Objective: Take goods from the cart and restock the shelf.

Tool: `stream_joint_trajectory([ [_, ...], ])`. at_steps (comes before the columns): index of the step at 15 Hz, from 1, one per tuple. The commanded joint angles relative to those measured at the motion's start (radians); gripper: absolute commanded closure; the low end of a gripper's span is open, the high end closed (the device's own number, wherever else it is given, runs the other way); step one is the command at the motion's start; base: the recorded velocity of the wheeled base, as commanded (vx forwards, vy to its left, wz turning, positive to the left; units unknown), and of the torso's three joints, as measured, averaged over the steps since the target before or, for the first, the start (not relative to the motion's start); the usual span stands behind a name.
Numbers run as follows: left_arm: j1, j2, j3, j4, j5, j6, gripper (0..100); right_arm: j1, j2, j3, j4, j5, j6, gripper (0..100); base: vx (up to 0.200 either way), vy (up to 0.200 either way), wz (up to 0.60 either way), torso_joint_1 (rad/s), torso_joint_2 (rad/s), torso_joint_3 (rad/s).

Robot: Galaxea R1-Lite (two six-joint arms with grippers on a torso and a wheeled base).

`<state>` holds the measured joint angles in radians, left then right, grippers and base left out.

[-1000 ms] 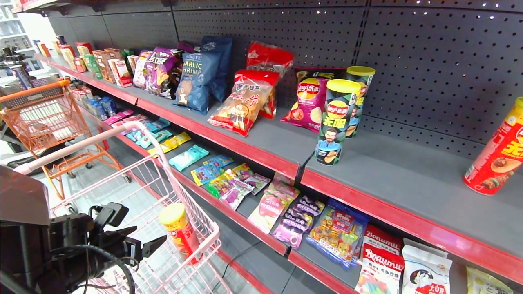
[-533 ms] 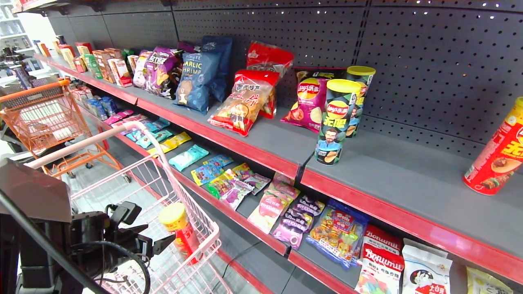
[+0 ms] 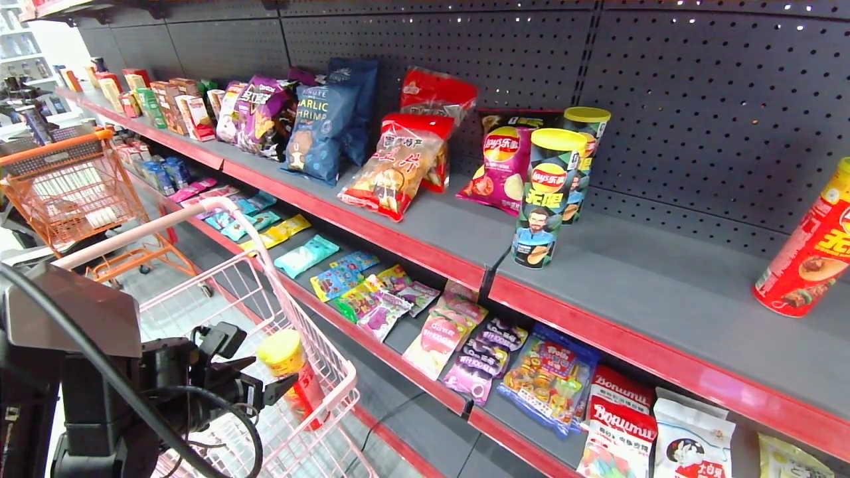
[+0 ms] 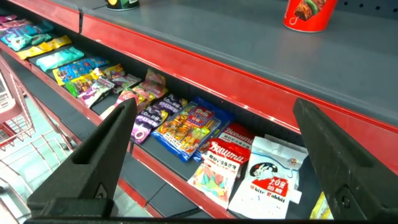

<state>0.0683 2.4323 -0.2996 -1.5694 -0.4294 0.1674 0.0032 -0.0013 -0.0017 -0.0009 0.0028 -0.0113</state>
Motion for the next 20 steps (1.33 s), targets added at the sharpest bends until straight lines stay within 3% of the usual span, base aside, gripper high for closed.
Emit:
stream_joint_trajectory([
  [1,-0.001,0.010,-0.035,-0.001,0.000,0.000,0,0.000,0.001,0.000,-0.001,0.000,-0.001,0,0.000,0.000,0.00,0.000,0.00,0.000],
  [18,-0.053,0.117,-0.168,-0.001,0.006,-0.003,0,0.000,0.001,0.000,-0.001,0.006,-0.001,0,0.000,0.000,0.00,0.000,0.00,0.000],
  [19,-0.054,0.128,-0.184,-0.001,0.006,-0.002,100,0.000,0.001,0.000,-0.001,0.006,-0.001,0,0.000,0.000,0.00,0.000,0.00,0.000],
  [20,-0.058,0.129,-0.190,-0.001,0.003,-0.003,100,0.000,0.001,0.000,-0.001,0.006,-0.001,0,0.000,0.000,0.00,0.000,0.00,0.000],
])
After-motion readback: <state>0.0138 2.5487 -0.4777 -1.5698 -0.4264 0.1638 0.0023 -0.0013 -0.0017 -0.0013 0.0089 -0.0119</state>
